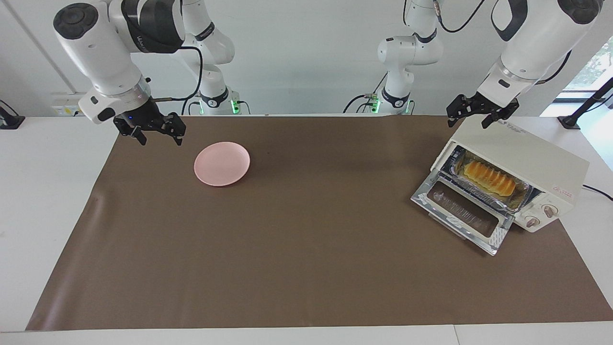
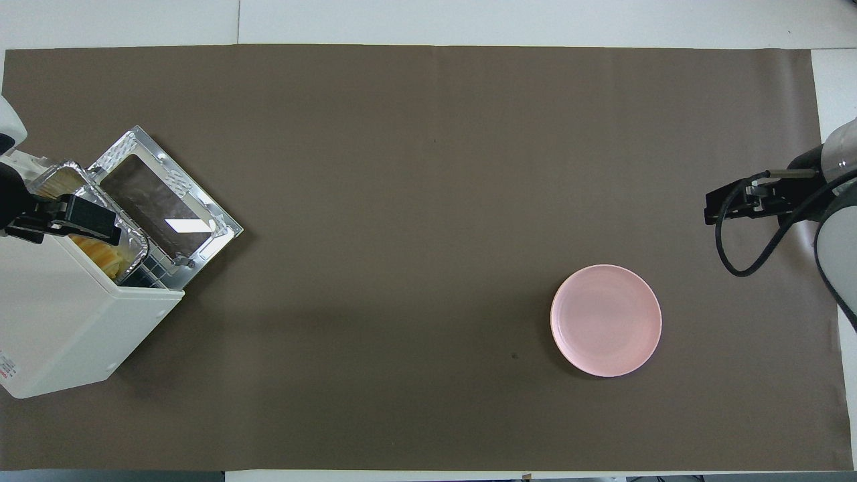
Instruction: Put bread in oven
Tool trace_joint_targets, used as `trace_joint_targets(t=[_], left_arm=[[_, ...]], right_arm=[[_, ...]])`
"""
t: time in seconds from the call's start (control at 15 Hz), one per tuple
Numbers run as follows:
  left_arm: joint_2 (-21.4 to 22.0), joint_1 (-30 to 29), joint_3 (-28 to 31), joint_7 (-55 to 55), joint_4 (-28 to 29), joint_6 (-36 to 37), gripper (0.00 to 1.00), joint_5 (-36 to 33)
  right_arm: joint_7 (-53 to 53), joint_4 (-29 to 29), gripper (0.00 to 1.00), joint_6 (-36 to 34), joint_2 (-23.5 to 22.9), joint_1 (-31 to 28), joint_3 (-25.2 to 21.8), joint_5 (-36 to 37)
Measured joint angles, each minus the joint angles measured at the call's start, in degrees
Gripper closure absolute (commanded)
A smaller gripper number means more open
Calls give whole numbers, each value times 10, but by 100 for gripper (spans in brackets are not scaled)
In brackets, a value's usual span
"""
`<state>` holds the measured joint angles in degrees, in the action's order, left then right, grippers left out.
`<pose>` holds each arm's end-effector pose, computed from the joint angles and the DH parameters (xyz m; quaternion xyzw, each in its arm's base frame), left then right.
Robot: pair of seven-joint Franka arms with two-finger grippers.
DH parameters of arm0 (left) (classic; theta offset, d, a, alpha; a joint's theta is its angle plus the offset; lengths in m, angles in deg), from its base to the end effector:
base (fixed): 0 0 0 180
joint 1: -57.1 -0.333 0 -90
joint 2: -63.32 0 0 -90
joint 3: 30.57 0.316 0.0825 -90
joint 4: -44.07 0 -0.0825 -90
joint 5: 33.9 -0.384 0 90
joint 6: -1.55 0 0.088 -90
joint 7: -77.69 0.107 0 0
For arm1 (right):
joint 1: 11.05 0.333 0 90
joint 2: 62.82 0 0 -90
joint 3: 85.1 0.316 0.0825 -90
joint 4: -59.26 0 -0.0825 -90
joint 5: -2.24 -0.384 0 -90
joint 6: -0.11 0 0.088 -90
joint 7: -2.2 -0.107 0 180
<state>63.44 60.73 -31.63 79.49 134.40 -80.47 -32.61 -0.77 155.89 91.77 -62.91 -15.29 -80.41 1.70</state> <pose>0.5360 -0.0467 0.6118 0.9957 -0.0572 -0.0717 0.0094 0.5522 0.0053 0.5715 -0.9988 0.0223 0.0443 0.0034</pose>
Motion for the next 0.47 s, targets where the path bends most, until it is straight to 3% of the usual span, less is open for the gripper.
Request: trace_joint_targets(t=[0.47], left_arm=[[0, -1, 0, 0, 0, -4, 0, 0]], right_arm=[[0, 0, 0, 0, 0, 0, 0, 0]])
